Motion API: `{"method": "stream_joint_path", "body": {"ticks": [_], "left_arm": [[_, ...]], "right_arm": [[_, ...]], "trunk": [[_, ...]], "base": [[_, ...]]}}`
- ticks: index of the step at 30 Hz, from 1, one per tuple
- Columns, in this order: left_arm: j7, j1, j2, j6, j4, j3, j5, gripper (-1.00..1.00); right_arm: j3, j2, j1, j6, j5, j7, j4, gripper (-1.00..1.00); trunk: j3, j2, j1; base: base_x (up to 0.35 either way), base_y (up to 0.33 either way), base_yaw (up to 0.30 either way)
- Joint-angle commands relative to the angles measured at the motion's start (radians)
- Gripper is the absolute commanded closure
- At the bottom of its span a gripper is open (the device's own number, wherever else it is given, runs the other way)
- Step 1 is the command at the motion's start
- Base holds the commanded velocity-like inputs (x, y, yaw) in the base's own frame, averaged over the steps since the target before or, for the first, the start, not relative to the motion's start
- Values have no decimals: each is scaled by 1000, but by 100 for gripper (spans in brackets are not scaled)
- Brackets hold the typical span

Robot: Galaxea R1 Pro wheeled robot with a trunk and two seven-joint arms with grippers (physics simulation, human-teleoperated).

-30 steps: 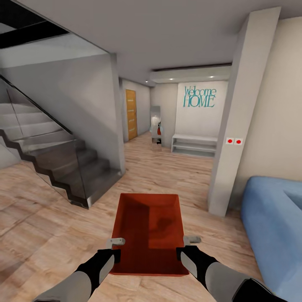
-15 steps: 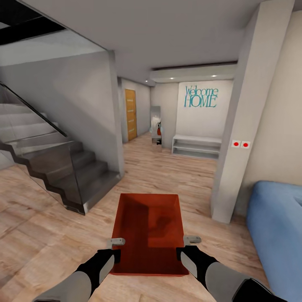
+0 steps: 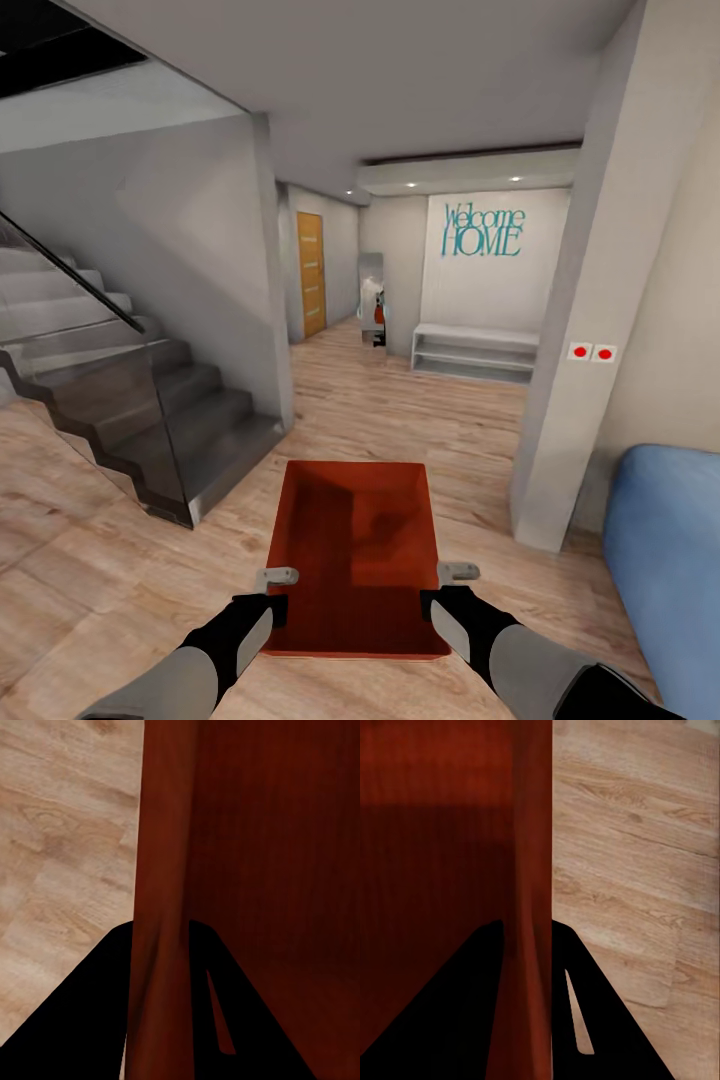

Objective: Move the two storage containers from the living room to the garage. In the garage, place one container on the floor and stack the other container on top of it (either order is fine).

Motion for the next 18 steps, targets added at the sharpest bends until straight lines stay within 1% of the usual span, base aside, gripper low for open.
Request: {"method": "stream_joint_path", "body": {"ticks": [1,18], "left_arm": [[12,1,6,9,1,-4,-9,100],[12,1,6,9,1,-4,-8,100]], "right_arm": [[-6,-1,-1,-38,33,-10,-2,100],[-6,-1,-1,-38,33,-10,-2,100]], "trunk": [[0,-1,1],[0,-1,1]], "base": [[322,0,0],[322,0,0]]}}
